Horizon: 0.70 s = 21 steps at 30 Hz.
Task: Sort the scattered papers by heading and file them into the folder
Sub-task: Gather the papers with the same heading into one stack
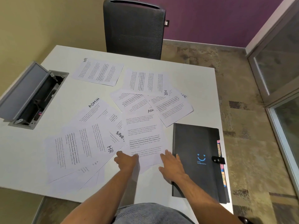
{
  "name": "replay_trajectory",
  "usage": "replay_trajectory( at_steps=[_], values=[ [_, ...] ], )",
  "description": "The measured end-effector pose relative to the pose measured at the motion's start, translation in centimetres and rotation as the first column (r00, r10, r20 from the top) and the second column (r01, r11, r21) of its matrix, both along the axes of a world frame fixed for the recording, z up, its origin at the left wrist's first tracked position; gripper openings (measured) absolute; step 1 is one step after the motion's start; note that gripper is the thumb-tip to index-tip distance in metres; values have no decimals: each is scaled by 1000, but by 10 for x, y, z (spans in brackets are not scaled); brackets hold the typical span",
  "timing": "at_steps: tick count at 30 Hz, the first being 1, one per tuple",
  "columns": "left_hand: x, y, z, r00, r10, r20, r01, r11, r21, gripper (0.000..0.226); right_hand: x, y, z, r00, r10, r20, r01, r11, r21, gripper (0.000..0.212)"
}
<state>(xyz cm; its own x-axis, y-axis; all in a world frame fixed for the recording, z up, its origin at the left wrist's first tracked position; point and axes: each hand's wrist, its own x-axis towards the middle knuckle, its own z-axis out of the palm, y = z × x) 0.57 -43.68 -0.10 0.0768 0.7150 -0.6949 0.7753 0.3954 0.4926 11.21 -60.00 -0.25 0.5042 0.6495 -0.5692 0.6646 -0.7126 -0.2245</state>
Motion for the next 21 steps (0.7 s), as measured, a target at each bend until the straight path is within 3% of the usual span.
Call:
replay_trajectory(
  at_steps=[5,8,16,21],
  values=[
    [4,-3,3,968,-143,-205,164,983,89,79,-3,2,1,1000,-16,-17,16,1000,13,61],
    [10,-8,6,961,-164,-221,191,976,107,81,-9,3,3,999,-19,-30,20,1000,19,60],
    [4,2,-1,999,-45,8,44,995,90,91,-17,0,5,992,-83,-94,88,995,46,61],
    [-8,8,8,994,-95,53,87,986,140,64,-15,-1,3,974,-166,-156,181,980,83,61]
  ],
)
